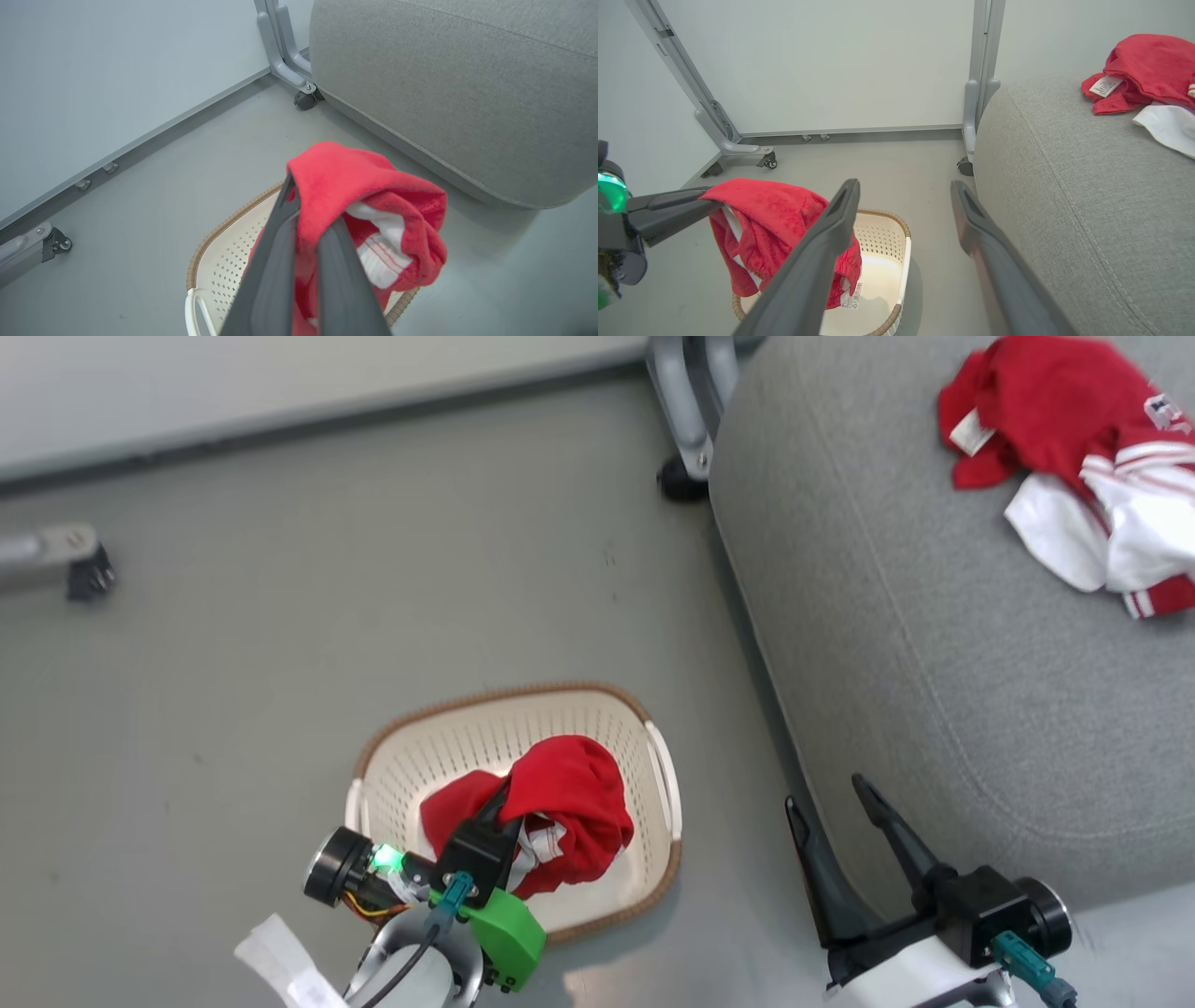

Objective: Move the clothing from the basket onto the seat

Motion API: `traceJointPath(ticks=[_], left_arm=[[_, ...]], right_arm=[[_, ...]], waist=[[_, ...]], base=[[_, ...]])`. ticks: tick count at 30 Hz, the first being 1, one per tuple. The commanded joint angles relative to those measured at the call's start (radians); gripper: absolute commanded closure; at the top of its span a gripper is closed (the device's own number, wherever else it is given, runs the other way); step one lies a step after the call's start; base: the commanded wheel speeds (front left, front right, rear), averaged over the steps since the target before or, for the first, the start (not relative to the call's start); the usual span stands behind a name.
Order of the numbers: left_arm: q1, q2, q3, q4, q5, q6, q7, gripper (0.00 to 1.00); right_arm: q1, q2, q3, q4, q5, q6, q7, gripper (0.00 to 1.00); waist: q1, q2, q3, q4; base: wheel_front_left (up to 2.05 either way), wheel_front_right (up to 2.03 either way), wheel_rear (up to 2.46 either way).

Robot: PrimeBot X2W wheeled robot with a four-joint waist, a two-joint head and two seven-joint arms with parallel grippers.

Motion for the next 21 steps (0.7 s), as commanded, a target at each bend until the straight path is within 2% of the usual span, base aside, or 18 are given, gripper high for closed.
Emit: traceJointPath(ticks=[1,9,15,21], left_arm=[[0.038,0.009,0.014,-0.033,-0.003,0.011,0.0,1.0],[0.127,0.028,0.089,-0.243,0.003,0.039,0.0,1.0],[0.148,0.031,0.107,-0.358,0.015,0.023,0.0,1.0],[0.143,0.02,0.085,-0.445,0.025,0.001,0.0,1.0]], right_arm=[[0.025,-0.005,0.006,0.005,0.005,-0.001,-0.003,0.0],[0.079,-0.009,0.005,0.021,0.017,-0.001,-0.003,0.0],[0.091,-0.017,0.026,0.029,0.022,-0.001,-0.003,0.0],[0.072,-0.035,0.065,0.051,0.001,-0.001,-0.003,0.0]], waist=[[0.0001,0.0,-0.241,0.036],[0.0001,0.0,-0.298,0.037],[0.0001,0.0,-0.309,0.052],[0.0001,0.0,-0.31,0.068]], base=[[0.0,0.0,0.0],[0.0,0.0,0.0],[0.0,0.0,0.0],[0.0,0.0,0.0]])
